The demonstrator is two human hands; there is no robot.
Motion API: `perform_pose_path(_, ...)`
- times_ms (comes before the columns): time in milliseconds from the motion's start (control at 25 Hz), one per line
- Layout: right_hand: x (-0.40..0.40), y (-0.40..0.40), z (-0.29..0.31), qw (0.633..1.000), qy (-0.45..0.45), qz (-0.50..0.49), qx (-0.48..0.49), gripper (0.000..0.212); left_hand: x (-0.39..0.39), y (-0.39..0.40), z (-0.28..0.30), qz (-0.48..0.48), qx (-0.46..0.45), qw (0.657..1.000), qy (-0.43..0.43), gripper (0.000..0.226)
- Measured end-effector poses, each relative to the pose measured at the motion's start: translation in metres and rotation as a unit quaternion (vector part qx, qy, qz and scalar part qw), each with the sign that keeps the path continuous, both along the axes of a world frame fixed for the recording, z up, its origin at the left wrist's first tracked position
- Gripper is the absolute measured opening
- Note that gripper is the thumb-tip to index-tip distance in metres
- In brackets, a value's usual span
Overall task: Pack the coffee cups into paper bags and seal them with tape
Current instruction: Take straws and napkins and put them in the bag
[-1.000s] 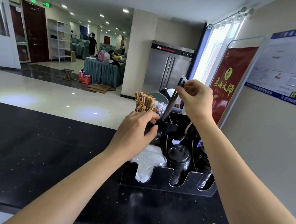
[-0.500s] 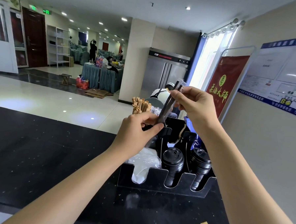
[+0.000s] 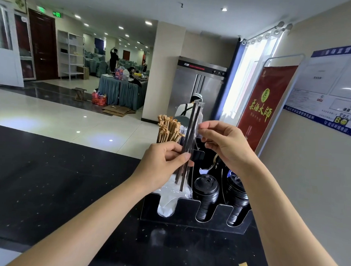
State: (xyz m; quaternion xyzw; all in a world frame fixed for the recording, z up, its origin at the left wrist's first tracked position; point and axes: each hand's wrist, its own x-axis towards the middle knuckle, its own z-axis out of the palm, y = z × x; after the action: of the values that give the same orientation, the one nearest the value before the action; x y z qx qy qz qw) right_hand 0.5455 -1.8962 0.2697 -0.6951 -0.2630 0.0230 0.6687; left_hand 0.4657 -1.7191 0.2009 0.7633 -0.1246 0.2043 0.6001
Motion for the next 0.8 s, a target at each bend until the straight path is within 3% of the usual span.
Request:
perform_pose_path(240,0.002,0.013,-0.009,0.997,-0.003,0.043,-0.070,0.017,0.005,0.006,-0.008,0.018,-0.015,1.000,0.003,0.009)
perform_pose_path(400,0.012,0.017,0.003,0.994,-0.035,-0.105,0.013,0.010,0.009,0.017,-0.014,0.083,-0.020,0.996,-0.005,0.010)
perform_pose_path(560,0.035,0.020,0.014,0.952,-0.171,-0.252,0.034,0.010,0.011,0.031,-0.020,0.102,-0.010,0.995,0.003,0.010)
perform_pose_path(680,0.051,0.029,0.006,0.923,-0.223,-0.313,-0.031,0.006,0.012,0.037,-0.027,0.112,0.009,0.994,0.001,0.009)
perform_pose_path(800,0.069,0.039,-0.015,0.915,-0.199,-0.319,-0.149,0.011,0.010,0.040,-0.031,0.094,0.003,0.995,0.016,0.008)
